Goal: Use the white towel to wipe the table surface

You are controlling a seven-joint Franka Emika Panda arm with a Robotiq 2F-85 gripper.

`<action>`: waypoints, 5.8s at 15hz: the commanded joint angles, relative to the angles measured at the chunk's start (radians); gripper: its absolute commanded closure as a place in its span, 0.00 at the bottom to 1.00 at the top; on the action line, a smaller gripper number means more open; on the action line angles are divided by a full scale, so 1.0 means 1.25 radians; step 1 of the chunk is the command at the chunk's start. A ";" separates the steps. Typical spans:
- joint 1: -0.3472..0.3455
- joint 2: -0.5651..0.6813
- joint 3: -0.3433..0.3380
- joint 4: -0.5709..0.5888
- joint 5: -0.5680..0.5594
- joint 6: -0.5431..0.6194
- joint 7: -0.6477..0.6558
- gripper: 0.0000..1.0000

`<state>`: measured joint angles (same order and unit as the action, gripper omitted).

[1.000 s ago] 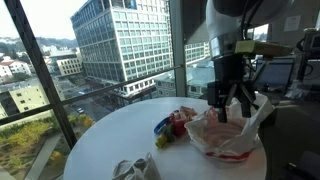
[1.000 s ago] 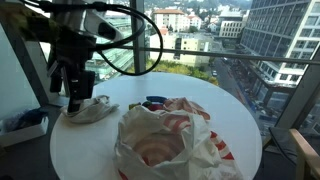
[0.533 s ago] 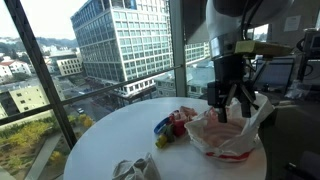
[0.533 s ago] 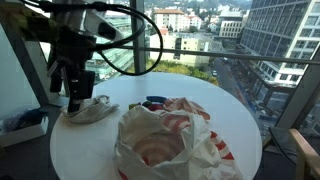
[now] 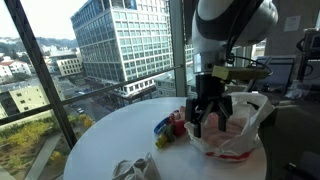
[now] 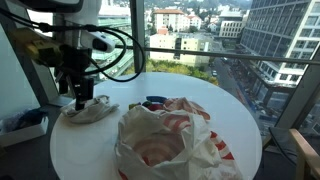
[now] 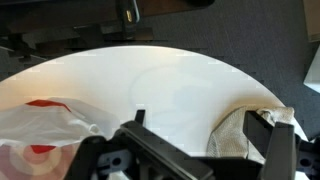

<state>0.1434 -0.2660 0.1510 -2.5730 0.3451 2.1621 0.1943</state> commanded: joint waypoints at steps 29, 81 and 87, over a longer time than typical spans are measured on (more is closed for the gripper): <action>0.259 0.689 -0.014 0.401 -0.193 0.555 0.231 0.34; 0.106 0.909 -0.247 0.843 -0.244 0.249 0.592 0.96; 0.031 1.024 -0.244 1.083 -0.226 0.133 0.675 0.96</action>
<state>0.2112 0.9141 -0.1621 -1.4106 0.0503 2.4386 0.9910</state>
